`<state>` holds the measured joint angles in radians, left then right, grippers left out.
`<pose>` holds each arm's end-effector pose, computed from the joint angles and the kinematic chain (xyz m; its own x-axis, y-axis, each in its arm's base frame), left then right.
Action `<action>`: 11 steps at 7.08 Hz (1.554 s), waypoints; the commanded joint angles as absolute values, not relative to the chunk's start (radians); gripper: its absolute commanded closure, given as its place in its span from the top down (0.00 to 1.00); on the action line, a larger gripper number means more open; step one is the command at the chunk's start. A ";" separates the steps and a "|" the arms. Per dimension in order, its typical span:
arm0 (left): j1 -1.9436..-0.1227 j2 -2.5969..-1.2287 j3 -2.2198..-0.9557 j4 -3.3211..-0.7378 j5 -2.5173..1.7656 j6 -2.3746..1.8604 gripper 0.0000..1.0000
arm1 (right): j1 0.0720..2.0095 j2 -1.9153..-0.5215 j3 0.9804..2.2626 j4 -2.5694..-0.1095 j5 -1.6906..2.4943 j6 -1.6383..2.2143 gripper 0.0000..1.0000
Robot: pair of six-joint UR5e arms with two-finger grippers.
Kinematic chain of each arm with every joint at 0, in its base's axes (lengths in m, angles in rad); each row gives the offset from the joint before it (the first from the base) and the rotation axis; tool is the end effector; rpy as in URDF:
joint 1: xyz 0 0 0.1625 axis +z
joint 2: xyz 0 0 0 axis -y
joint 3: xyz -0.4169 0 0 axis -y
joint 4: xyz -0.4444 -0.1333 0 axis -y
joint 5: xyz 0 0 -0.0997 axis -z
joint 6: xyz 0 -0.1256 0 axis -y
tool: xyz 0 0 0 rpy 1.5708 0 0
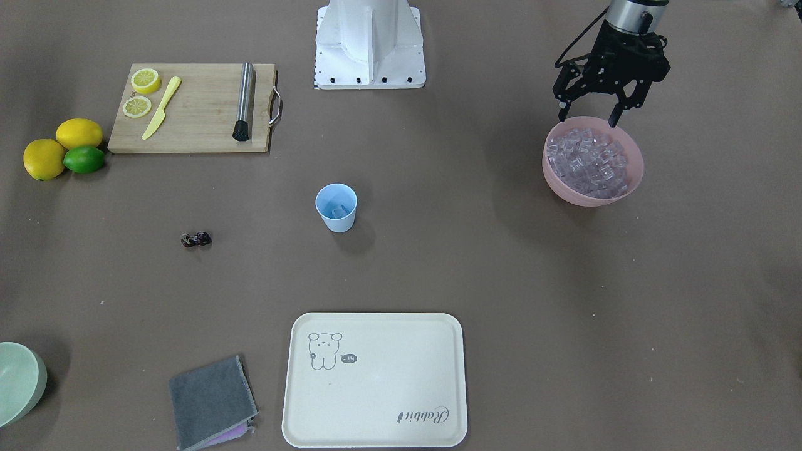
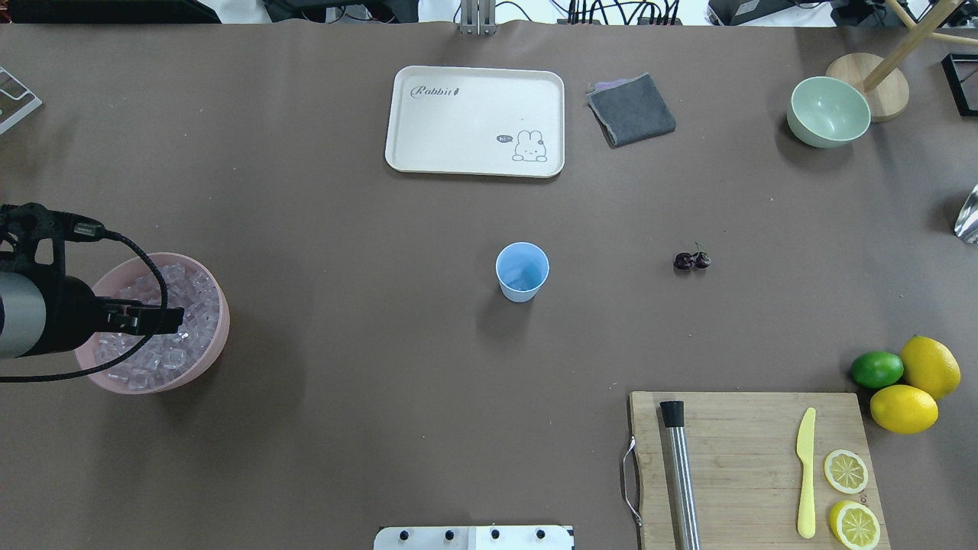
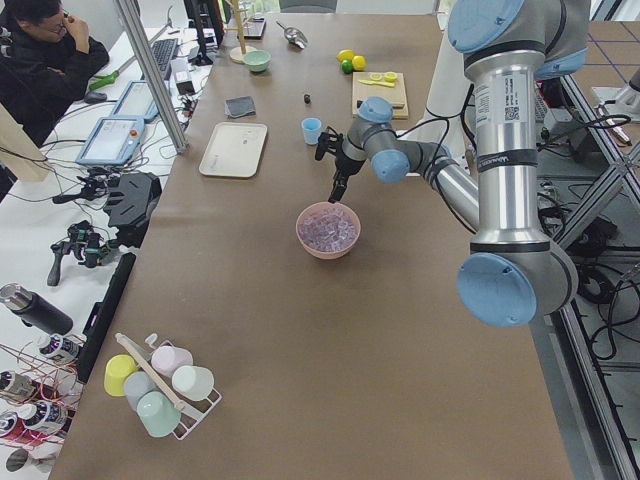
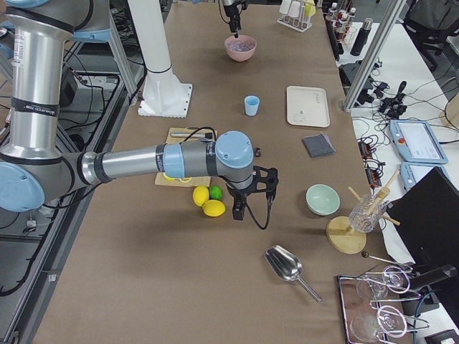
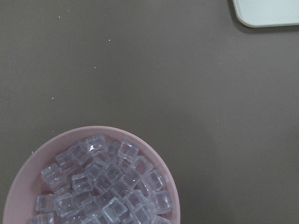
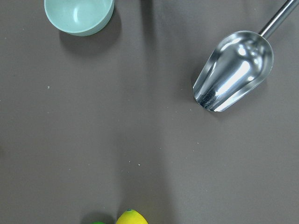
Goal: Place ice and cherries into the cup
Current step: 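Move the left gripper back over the pink bowl of ice, then lower the left gripper into the bowl and grasp another ice cube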
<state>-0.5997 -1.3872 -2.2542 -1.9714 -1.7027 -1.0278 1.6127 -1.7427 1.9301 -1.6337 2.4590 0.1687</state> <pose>0.3249 -0.3636 0.3586 0.6842 0.1527 -0.7131 0.1412 0.9316 0.3349 0.0557 -0.4722 0.5567 0.6183 0.0976 0.7799 -0.1475 0.9890 -0.0069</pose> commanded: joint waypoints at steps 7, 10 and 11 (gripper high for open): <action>-0.583 -1.338 -2.125 -2.068 -1.735 -1.020 0.56 | 1.612 -1.749 1.930 -1.632 2.456 0.164 1.00; -0.552 -1.362 -2.108 -2.068 -1.732 -1.019 0.56 | 1.612 -1.756 1.930 -1.632 2.453 0.166 1.00; -0.552 -1.364 -2.106 -2.068 -1.733 -1.019 0.55 | 1.612 -1.758 1.930 -1.632 2.453 0.167 1.00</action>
<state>-0.5560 -1.3592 -2.1102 -2.0678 -1.7332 -1.0190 1.6122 -1.7562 1.9298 -1.6322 2.4538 0.1658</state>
